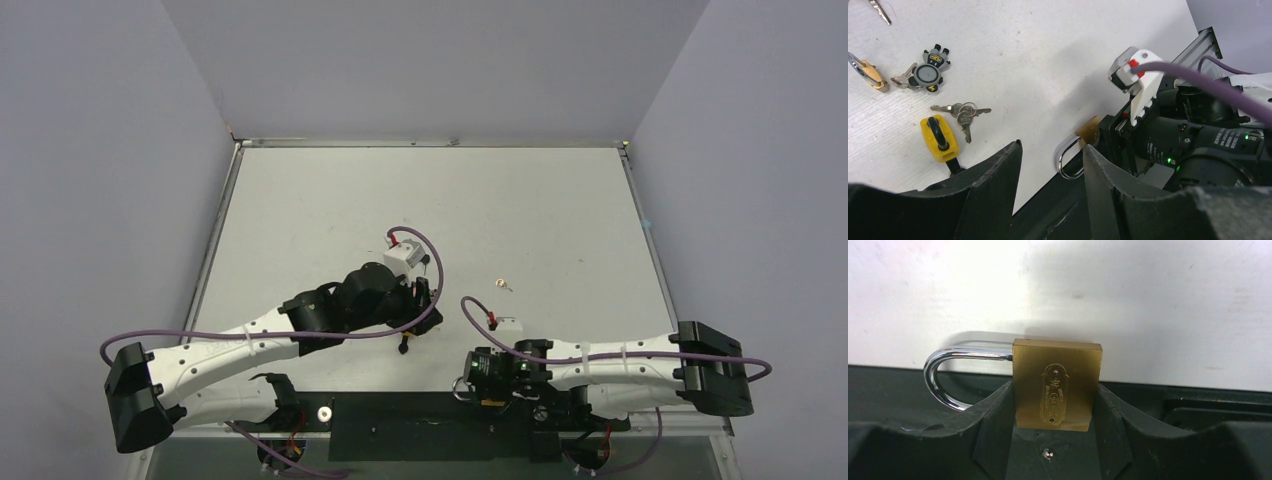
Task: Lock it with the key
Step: Pick up the lock from the center of the board, then lock the lock.
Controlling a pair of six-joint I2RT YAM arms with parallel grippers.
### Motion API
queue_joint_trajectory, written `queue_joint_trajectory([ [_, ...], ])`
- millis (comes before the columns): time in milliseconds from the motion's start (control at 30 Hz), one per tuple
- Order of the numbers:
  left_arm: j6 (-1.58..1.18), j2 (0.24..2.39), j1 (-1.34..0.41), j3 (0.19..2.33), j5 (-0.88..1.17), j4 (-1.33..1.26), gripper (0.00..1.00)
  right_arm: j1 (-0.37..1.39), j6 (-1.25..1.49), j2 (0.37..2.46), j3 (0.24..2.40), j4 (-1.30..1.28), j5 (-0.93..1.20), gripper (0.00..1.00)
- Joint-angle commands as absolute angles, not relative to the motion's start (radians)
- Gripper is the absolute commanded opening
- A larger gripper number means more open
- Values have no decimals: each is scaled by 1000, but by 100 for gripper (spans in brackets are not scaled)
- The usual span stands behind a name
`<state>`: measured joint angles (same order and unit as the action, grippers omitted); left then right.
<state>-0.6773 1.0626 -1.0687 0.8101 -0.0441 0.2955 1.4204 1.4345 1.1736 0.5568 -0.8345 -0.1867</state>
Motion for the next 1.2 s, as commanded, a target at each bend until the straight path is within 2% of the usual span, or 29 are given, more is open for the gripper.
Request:
queue_joint_trajectory([
  [0,-695,1076,-1058,828,-28,250,46,1363,1385,1096,561,-797,-268,6],
  [167,-700,1096,-1048,810,-1,226,46,1310,1338,1035,610,-857,-340,3],
  [333,-704,1128,-1014,796,121,162,46,1257,1263,951,706,-900,-455,3],
  [667,-623,1148,-908,908,296,162,49,1192,1065,888,921,-919,-660,2],
  [933,-638,1150,-868,960,392,117,49,1168,976,914,999,-885,-680,2],
  [1167,-641,1185,-866,967,385,110,49,1162,954,913,1031,-864,-681,2],
])
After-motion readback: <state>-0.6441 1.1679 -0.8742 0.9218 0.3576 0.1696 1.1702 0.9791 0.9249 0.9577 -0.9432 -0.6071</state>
